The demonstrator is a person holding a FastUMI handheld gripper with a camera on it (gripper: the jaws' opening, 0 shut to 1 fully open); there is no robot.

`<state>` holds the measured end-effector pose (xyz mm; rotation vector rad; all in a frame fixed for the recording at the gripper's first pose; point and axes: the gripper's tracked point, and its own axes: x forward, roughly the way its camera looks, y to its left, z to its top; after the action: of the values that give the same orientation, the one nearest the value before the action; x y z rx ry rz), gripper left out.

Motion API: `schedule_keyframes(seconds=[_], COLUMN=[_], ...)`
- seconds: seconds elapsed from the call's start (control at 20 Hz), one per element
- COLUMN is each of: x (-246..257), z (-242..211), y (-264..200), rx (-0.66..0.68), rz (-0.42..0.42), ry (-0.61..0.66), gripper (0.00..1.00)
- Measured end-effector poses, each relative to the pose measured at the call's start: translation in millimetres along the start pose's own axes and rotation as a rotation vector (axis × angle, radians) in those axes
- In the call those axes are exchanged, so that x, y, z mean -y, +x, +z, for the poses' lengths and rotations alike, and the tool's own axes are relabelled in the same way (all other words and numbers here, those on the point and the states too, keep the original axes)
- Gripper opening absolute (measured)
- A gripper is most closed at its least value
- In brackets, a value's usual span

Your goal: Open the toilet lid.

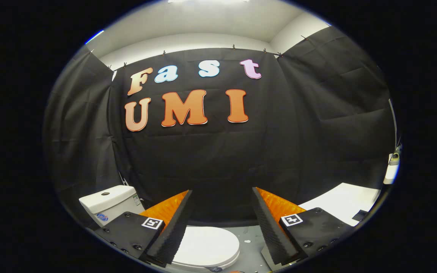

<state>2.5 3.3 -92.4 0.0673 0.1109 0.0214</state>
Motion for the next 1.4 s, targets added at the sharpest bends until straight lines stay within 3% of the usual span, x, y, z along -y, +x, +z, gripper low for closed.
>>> schedule_keyframes(seconds=[1.05,1.4], x=[14,16], z=[-249,-339], y=[6,-7], rx=[-0.355,-0.525], rz=[0.004,-0.002], ry=[0.141,0.275], gripper=[0.99,0.99])
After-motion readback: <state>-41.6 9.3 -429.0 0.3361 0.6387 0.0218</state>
